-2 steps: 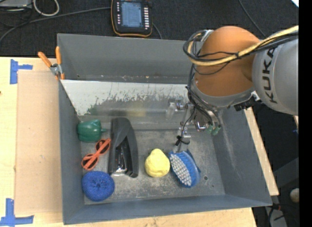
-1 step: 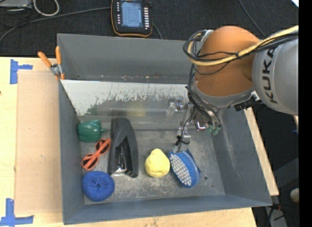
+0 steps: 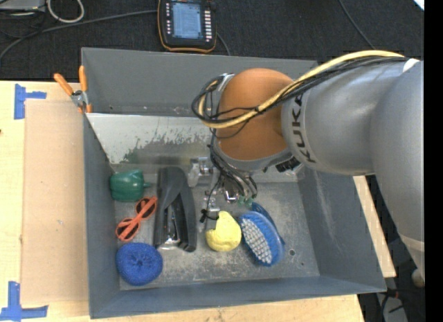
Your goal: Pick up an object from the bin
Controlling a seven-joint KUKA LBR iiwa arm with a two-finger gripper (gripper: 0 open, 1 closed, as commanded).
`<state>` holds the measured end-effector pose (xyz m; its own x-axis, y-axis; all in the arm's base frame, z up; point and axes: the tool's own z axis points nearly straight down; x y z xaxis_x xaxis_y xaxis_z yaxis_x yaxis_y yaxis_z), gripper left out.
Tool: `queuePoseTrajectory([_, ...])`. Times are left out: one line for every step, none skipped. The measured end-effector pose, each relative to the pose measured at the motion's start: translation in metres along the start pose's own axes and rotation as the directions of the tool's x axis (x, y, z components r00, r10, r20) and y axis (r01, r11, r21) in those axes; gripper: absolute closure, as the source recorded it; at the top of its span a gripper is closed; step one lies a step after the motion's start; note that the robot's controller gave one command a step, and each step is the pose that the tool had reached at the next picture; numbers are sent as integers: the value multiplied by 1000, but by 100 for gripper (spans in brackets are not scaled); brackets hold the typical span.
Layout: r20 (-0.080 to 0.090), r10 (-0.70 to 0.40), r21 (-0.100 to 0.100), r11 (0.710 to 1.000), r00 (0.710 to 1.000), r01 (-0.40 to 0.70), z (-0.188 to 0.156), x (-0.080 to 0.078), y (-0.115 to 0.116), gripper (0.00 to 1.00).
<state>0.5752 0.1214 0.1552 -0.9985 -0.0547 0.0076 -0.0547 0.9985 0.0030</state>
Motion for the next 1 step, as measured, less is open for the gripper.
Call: queuePoseTrajectory([15,33,4,999,999,-33,-27,21,-39,0])
